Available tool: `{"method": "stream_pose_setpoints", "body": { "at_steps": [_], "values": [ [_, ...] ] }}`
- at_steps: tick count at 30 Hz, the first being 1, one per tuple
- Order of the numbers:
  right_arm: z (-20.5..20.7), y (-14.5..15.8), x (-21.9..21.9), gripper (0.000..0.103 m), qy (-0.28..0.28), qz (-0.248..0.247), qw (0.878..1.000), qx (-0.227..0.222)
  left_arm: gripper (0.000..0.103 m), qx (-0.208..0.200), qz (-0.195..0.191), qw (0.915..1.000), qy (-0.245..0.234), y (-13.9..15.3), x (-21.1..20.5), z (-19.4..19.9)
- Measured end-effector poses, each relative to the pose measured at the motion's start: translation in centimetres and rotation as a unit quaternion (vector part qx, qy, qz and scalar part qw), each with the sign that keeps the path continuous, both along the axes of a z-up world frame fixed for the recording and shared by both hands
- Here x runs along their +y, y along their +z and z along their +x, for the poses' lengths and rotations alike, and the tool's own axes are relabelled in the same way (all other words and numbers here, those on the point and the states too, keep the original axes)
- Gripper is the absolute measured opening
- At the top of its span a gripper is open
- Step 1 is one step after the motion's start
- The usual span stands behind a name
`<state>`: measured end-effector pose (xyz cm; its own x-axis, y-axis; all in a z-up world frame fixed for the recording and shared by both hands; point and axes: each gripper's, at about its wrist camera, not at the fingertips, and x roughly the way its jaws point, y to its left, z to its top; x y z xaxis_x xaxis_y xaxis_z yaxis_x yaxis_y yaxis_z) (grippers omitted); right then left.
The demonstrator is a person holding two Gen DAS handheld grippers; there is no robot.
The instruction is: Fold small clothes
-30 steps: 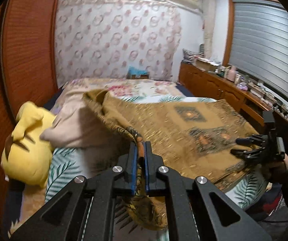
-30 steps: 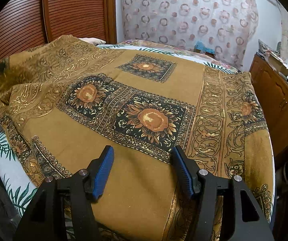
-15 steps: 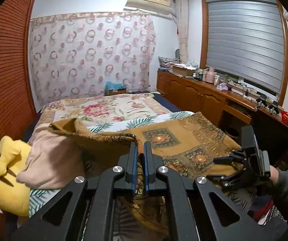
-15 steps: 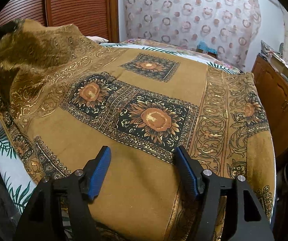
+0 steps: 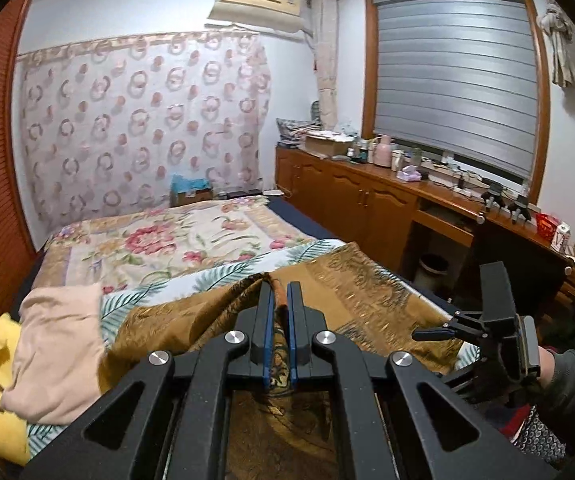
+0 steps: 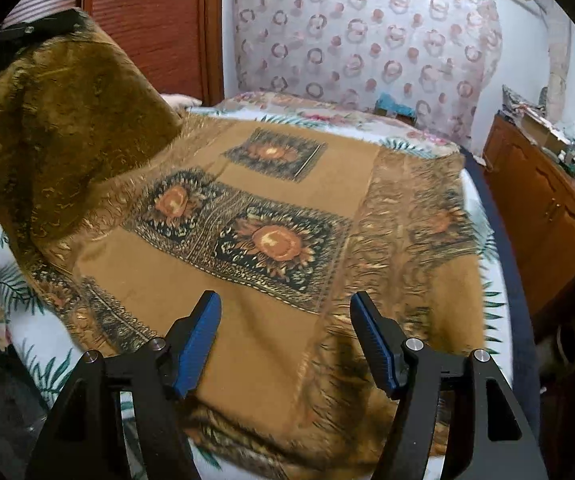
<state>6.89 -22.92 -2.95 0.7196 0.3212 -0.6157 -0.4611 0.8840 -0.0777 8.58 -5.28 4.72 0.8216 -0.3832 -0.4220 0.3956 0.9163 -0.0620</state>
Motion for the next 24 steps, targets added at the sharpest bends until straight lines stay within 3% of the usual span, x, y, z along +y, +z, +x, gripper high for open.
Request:
{"method": "stream_pose_setpoints", "body": {
  "at_steps": [7,9,11,15,17,19,24],
  "values": [
    [-1.8,1.8,-2.1,0.069,-0.018,0.022,0.999,-0.02,0.007,0.007,0.019,0.9994,-0.027,0.2,-3.2,1.3],
    [-2.1,1.9,-2.4,0.069,-0.02,0.026,0.999,-0.023,0.017,0.013,0.023,0.9992,-0.029,-0.4,-3.5,1.6],
    [-2.3,1.8,-2.3,0.069,-0.02,0.025,0.999,-0.024,0.041,0.015,0.016,0.9994,-0.028,-1.0,-3.2,1.7],
    [-2.1,1.4,-1.7,0.069,-0.017,0.025,0.999,-0.02,0.046,0.031,0.022,0.9991,-0.02,-2.0,-2.6,1.7],
    [-1.9,1.3,-1.5,0.069,-0.013,0.026,0.999,-0.017,0.066,0.036,0.023,0.999,-0.013,-2.6,-1.8,1.4],
    [-1.7,1.1,-1.0,0.069,-0.009,0.027,0.999,-0.014,0.078,0.043,0.018,0.9989,-0.01,-3.2,-1.0,1.2],
    [-0.4,0.4,0.4,0.069,0.004,0.029,1.0,-0.002,0.078,0.063,0.021,0.9975,0.025,-5.4,1.1,0.6]
  ]
}}
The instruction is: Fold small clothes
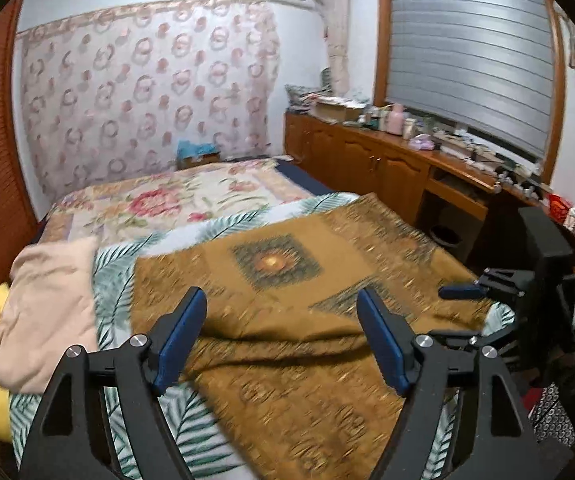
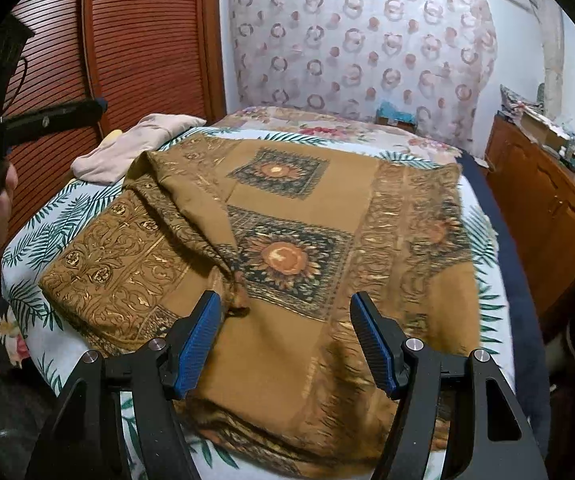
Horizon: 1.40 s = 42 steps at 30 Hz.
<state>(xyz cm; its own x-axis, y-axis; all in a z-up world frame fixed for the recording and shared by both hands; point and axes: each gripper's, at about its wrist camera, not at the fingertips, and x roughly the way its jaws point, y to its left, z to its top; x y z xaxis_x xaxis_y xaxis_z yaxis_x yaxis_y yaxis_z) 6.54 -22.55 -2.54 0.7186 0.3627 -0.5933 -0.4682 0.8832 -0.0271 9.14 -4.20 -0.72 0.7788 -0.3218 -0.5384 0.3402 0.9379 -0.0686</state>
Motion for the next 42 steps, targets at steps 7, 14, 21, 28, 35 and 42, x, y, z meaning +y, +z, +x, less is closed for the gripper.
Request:
{"method": "stream_pose_setpoints", "body": {
  "at_steps": [7,14,21,28,35,42],
  "values": [
    [1.9,-0.8,2.1,0.069,0.025,0.0,1.0,0.016,0.078,0.028,0.005,0.999,0.034,-2.7,2.4,-0.2],
    [3.9,-1.4,4.3,0.055,0.056,-0.007,0.998,0.031,0.078,0.039,-0.002,0.998,0.049,-3.9,3.7,-0.3],
    [5.5,-1.7,5.5,0.035,0.064,-0.031,0.997,0.037,0.078,0.041,-0.003,0.9979,0.051,-4.3,4.0,-0.5],
    [4.7,-1.1,5.6,0.006,0.077,-0.031,0.997,0.011,0.078,0.044,-0.006,0.9977,0.052,-4.6,4.1,-0.6],
    [2.3,2.5,4.2,0.005,0.06,-0.003,0.996,-0.068,0.078,0.043,-0.006,0.9977,0.051,-4.7,4.1,-0.7],
    [0.1,5.1,1.1,0.005,0.022,-0.004,0.994,-0.111,0.078,0.04,-0.01,0.9982,0.043,-4.6,3.4,-0.9]
  ]
}}
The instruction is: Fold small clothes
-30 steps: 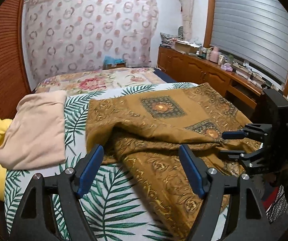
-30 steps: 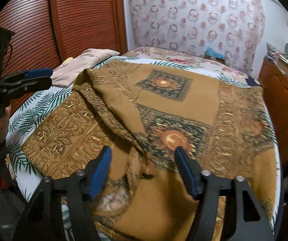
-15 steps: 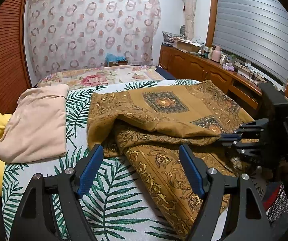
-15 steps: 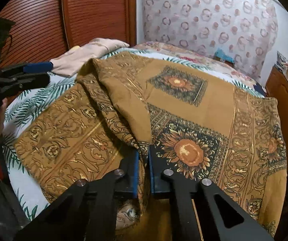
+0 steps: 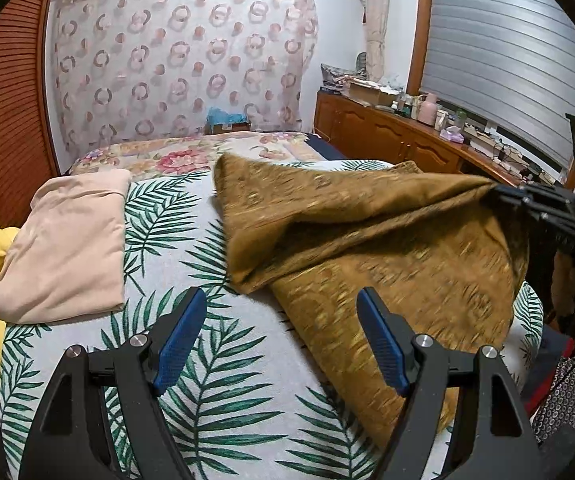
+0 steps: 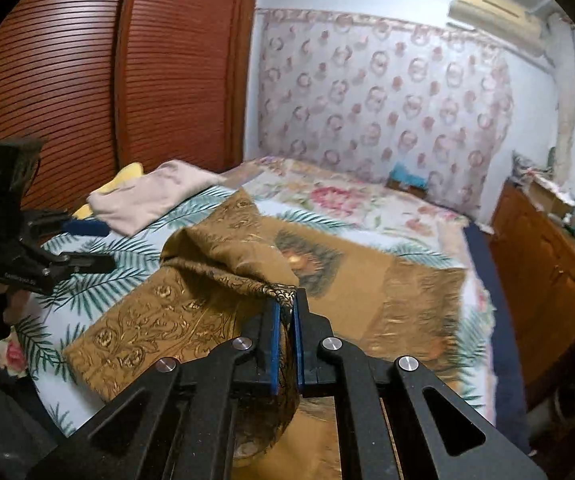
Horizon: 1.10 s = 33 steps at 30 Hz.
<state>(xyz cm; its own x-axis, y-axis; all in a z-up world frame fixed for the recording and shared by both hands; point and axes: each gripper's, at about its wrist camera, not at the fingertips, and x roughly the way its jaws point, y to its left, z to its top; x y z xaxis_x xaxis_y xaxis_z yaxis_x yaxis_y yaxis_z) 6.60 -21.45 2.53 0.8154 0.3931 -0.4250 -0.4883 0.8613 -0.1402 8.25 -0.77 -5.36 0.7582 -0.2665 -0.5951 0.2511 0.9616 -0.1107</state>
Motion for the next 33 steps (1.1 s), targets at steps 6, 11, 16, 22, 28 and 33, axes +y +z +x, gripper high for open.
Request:
{"method": "stream_pose_setpoints", "body": {
  "at_steps": [6,11,16,22,28,33],
  "values": [
    [-1.0,0.3,-3.9,0.005,-0.053,0.0,0.999,-0.001,0.078,-0.003,-0.002,0.9999,-0.013,0.3,-1.1,-0.1],
    [-2.1,-0.6,-6.0,0.005,-0.09,-0.003,0.996,0.026,0.078,-0.004,-0.001,0.9997,-0.023,0.4,-1.9,-0.1],
    [-1.3,-2.4,-6.3,0.005,-0.109,-0.004,0.991,0.076,0.078,-0.003,0.001,0.9995,-0.03,0.4,-2.6,0.1],
    [-1.6,-2.7,-7.0,0.007,-0.113,0.006,0.989,0.1,0.078,-0.002,0.004,0.9995,-0.032,0.3,-3.0,0.0],
    [-2.9,-1.7,-7.2,0.009,-0.115,-0.005,0.989,0.095,0.078,-0.002,0.006,0.9994,-0.033,0.4,-3.0,0.0],
    [-4.8,-0.8,-7.5,0.028,-0.112,-0.008,0.991,0.078,0.078,-0.003,0.004,0.9994,-0.033,0.3,-3.0,0.2]
  ]
}}
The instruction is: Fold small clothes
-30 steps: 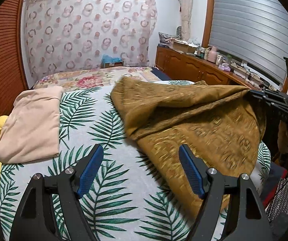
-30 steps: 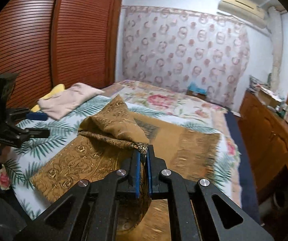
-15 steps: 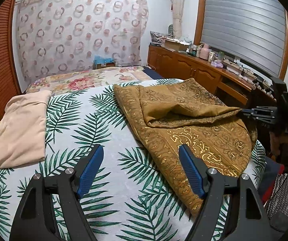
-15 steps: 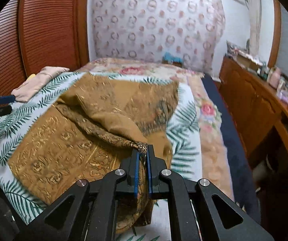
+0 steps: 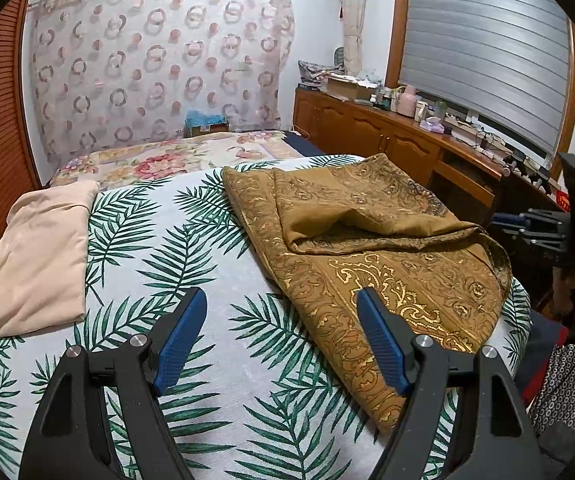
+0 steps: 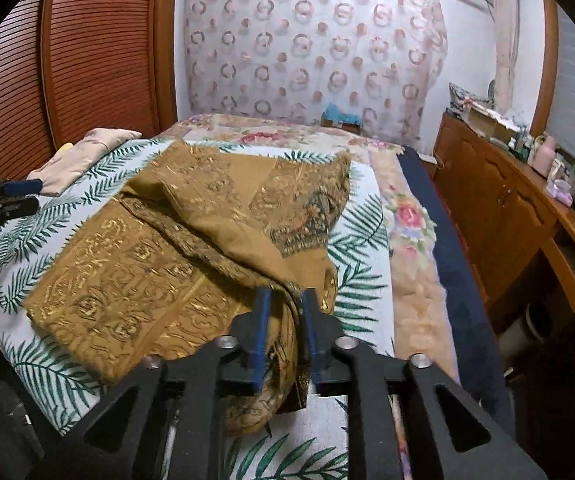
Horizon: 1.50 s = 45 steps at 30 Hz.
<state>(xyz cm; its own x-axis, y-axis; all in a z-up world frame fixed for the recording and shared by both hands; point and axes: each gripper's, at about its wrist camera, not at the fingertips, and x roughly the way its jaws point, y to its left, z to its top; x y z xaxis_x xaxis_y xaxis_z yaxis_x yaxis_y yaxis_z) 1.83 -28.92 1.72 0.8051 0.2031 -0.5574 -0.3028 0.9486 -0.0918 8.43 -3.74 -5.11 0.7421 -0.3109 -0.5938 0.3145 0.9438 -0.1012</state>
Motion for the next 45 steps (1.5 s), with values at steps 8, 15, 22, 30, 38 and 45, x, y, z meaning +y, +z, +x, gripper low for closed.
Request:
{"method": "stream_pose_setpoints", "body": {
  "at_steps": [8,15,22,30,38,45],
  "values": [
    [1.3,1.6,2.7,0.054,0.043,0.002,0.999,-0.015,0.078,0.004,0.001,1.0,0.001,-0.3,-0.1,0.8],
    [5.7,1.2,6.8,0.054,0.098,-0.014,0.995,-0.001,0.078,0.008,0.008,0.9999,0.004,-0.9,0.8,2.7],
    [10.5,0.8,9.4,0.054,0.143,-0.019,0.989,0.031,0.078,0.027,0.015,0.9995,0.008,-1.4,1.5,4.6],
    [13.8,0.2,10.7,0.054,0.197,-0.018,0.976,0.093,0.078,0.055,0.021,0.9983,0.004,-1.7,2.3,6.6],
    [15.7,-1.1,11.3,0.059,0.21,-0.013,0.969,0.126,0.078,0.091,0.024,0.9956,-0.002,-2.6,3.2,8.3],
    [15.3,-1.3,11.1,0.06,0.208,-0.006,0.971,0.12,0.078,0.106,0.029,0.9938,-0.017,-3.3,2.9,9.5]
  ]
}}
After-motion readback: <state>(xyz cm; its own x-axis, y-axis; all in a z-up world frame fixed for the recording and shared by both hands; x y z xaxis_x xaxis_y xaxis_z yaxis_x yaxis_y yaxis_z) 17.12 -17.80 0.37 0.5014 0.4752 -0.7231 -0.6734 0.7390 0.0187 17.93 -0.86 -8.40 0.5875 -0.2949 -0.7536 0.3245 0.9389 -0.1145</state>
